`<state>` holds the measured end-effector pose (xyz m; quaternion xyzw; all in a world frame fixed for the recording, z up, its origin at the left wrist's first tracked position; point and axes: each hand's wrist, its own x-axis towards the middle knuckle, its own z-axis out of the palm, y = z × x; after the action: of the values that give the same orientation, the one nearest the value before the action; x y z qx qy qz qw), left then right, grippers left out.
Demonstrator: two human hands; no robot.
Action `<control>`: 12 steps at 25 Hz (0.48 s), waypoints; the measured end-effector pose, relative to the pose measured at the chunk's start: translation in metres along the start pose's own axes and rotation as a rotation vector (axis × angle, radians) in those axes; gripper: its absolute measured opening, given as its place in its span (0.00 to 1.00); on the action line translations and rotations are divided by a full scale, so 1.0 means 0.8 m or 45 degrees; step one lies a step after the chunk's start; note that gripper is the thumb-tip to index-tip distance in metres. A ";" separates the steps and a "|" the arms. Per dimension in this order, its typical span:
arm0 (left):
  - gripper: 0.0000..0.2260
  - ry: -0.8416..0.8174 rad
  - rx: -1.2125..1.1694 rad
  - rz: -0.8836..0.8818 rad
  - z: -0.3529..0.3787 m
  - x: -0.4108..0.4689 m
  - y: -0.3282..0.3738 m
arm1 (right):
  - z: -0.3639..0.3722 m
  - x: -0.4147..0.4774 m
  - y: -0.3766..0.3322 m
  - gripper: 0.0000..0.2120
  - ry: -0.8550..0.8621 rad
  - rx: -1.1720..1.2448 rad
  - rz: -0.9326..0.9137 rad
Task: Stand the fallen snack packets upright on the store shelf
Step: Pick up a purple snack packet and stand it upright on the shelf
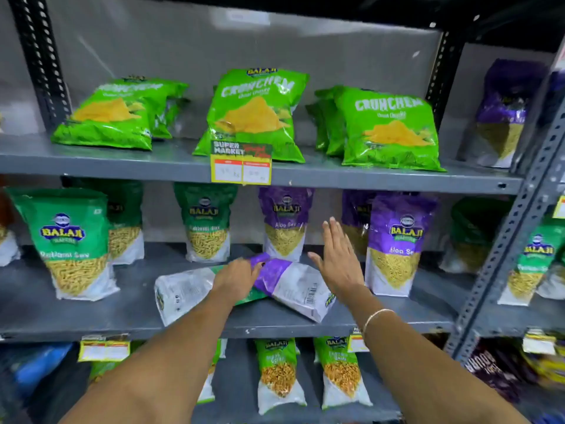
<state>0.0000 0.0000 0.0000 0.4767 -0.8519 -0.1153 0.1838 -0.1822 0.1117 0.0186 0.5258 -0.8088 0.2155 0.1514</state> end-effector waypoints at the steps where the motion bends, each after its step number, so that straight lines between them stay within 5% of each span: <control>1: 0.26 -0.240 -0.183 -0.219 0.013 0.014 0.006 | 0.009 0.009 0.013 0.33 -0.172 0.078 0.134; 4: 0.35 -0.655 -0.808 -0.777 0.036 0.043 0.027 | 0.038 0.043 0.066 0.29 -0.594 0.243 0.361; 6: 0.41 -0.753 -1.144 -1.012 0.059 0.058 0.037 | 0.066 0.069 0.092 0.29 -0.731 0.321 0.389; 12: 0.28 -0.753 -1.548 -1.189 0.114 0.087 0.043 | 0.138 0.116 0.126 0.32 -1.043 0.650 0.421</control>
<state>-0.0982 -0.0393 -0.0554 0.5491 -0.3679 -0.7421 0.1111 -0.3141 0.0182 -0.0521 0.4522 -0.7958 0.2037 -0.3474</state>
